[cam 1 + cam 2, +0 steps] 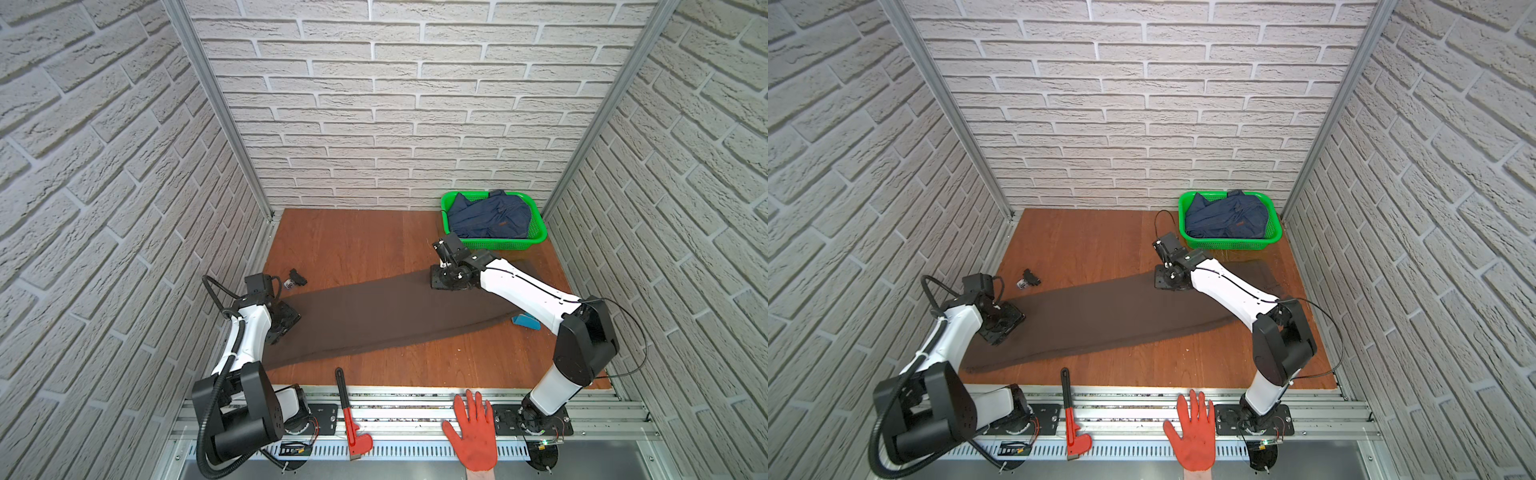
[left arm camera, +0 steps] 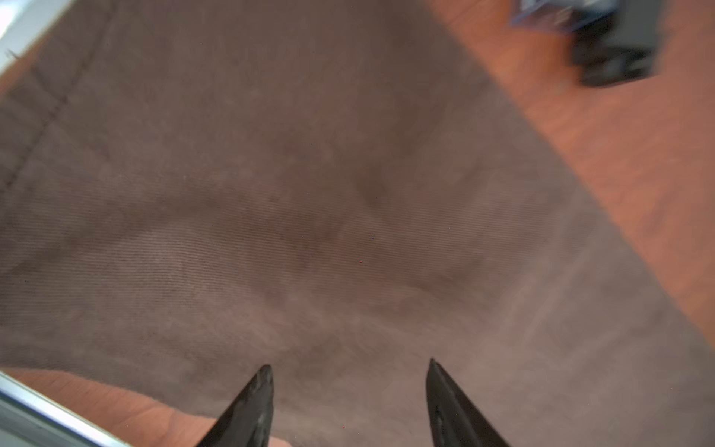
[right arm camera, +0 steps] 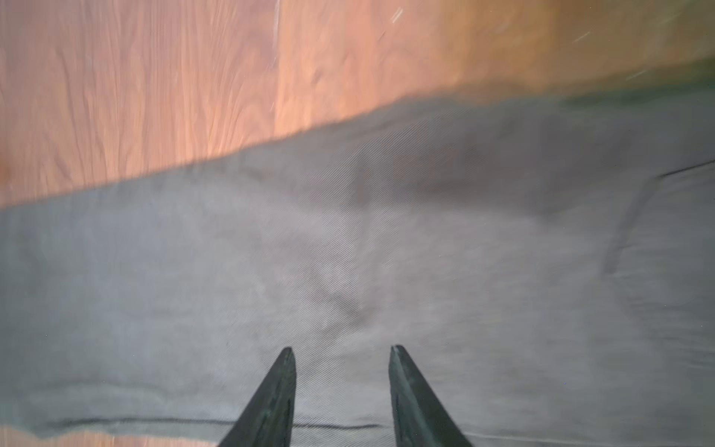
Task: Fold and stack the trousers
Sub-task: Smooth out the trousers at the center of the table, then rotate the trousers at the center of the table.
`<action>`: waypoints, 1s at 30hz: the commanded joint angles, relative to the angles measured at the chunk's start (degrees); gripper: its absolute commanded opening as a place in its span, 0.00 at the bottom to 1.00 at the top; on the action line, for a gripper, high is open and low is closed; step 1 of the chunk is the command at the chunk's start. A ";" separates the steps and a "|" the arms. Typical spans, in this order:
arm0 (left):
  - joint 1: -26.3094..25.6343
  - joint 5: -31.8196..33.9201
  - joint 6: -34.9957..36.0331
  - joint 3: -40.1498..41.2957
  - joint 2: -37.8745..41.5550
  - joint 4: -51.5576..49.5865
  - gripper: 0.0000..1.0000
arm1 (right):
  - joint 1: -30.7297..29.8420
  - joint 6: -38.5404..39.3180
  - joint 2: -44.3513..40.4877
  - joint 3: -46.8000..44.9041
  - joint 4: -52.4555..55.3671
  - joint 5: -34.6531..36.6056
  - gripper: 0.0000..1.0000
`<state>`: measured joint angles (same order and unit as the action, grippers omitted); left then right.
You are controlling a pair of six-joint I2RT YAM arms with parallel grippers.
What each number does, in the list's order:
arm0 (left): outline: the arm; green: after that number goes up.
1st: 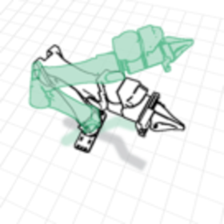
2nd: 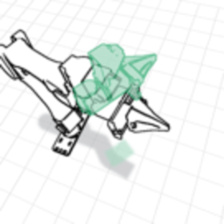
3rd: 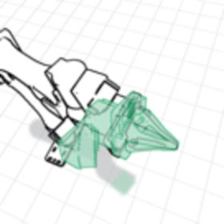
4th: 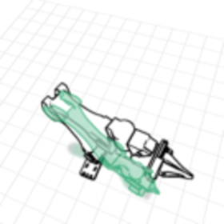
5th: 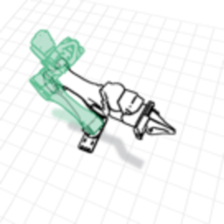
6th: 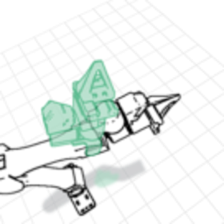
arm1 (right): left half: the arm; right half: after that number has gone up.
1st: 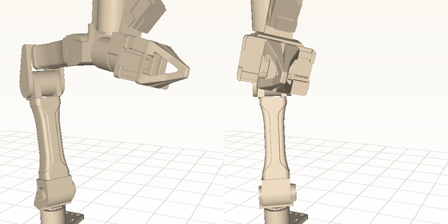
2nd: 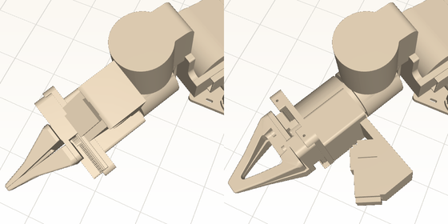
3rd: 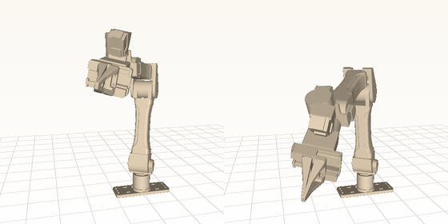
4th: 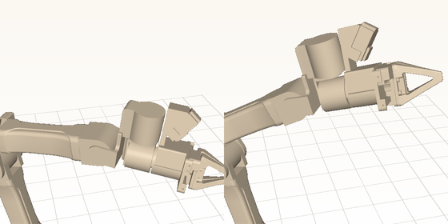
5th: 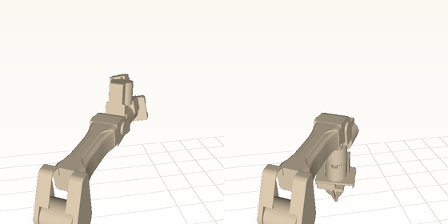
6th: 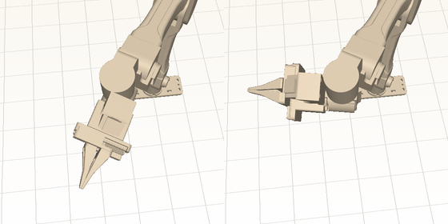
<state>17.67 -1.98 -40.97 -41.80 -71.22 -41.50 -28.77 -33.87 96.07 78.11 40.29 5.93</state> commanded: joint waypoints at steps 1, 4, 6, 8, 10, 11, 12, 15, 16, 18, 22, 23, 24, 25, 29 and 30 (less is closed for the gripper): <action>-0.74 4.90 -2.51 2.43 -2.25 4.49 0.58 | 4.74 1.20 -1.09 -0.71 1.39 2.49 0.43; -1.08 7.10 -2.67 3.65 -5.12 5.86 0.53 | 8.29 1.22 -1.63 -1.57 1.54 2.52 0.42; -1.06 8.52 -2.62 3.70 -6.88 6.68 0.51 | 10.79 0.96 -1.66 -2.34 1.29 2.31 0.43; -1.06 10.27 -2.12 2.70 -8.94 6.86 0.49 | 12.87 0.65 -1.68 -3.09 1.12 2.14 0.43; -0.97 11.66 -1.49 1.12 -11.32 6.75 0.48 | 14.75 0.51 -1.67 -3.50 0.95 2.30 0.42; -0.94 12.36 -1.06 -0.06 -12.77 6.54 0.48 | 15.62 0.40 -1.68 -3.95 0.79 2.36 0.43; -0.90 12.69 -0.58 -1.27 -14.19 6.60 0.48 | 16.50 0.22 -1.68 -4.26 0.62 2.36 0.43; -0.99 13.42 1.15 -5.20 -17.95 6.61 0.48 | 18.90 -0.11 -0.96 -5.55 -0.44 1.87 0.43; -1.05 13.57 1.64 -6.32 -18.96 6.47 0.48 | 19.61 -0.31 -0.47 -5.81 -0.56 1.59 0.43; -1.02 13.51 2.91 -8.39 -20.95 6.34 0.48 | 20.88 -0.50 0.87 -6.49 -0.99 1.32 0.42; -0.94 12.56 4.04 -10.81 -24.25 6.82 0.48 | 23.23 -0.76 3.83 -7.53 -2.54 1.35 0.42; -1.00 11.96 4.16 -11.39 -25.00 6.96 0.48 | 23.89 -0.76 4.73 -7.57 -2.97 1.53 0.42; -1.01 11.40 4.15 -11.92 -25.61 7.12 0.48 | 24.62 -0.83 5.60 -7.62 -3.26 1.90 0.42; -1.06 11.06 4.15 -12.37 -25.94 7.23 0.48 | 25.28 -0.85 6.46 -7.61 -3.65 2.04 0.42; -1.43 10.51 4.19 -13.47 -26.66 7.31 0.49 | 28.63 -1.24 10.18 -7.81 -5.07 2.18 0.42; -1.55 10.37 4.23 -13.65 -26.83 7.41 0.49 | 29.45 -1.43 11.03 -8.04 -5.51 2.27 0.41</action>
<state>16.53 8.51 -37.12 -55.24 -95.92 -36.34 -1.28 -34.17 106.17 70.89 36.88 7.51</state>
